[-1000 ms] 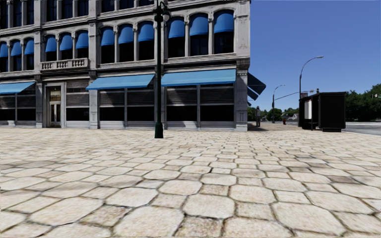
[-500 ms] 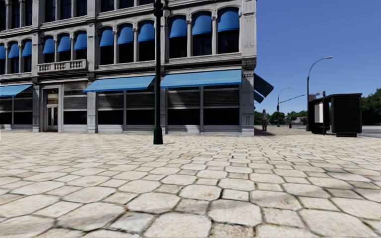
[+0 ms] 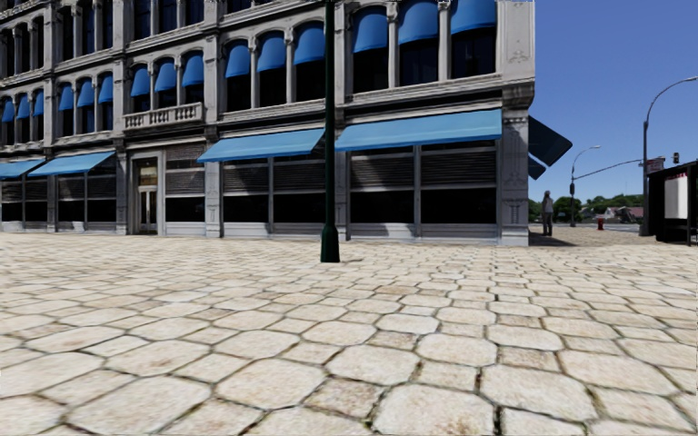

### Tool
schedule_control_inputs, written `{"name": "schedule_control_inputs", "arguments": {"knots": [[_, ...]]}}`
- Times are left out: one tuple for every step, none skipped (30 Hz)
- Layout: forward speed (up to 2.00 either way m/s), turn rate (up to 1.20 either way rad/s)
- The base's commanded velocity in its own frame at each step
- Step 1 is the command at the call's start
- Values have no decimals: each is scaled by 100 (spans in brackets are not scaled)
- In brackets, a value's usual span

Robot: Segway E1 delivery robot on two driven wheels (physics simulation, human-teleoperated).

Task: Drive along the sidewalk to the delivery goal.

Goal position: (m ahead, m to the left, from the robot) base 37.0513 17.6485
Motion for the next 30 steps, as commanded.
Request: {"name": "schedule_control_inputs", "arguments": {"knots": [[150,55],[150,56],[150,56],[150,58],[150,58],[200,59],[200,60],[200,60],[200,60],[200,60],[200,60],[200,60],[200,60],[200,60],[200,60],[200,60],[200,60],[200,60],[200,60],[200,60],[200,60],[200,60],[200,60],[200,60],[200,60],[200,60],[200,60],[200,60],[200,60],[200,60]]}}
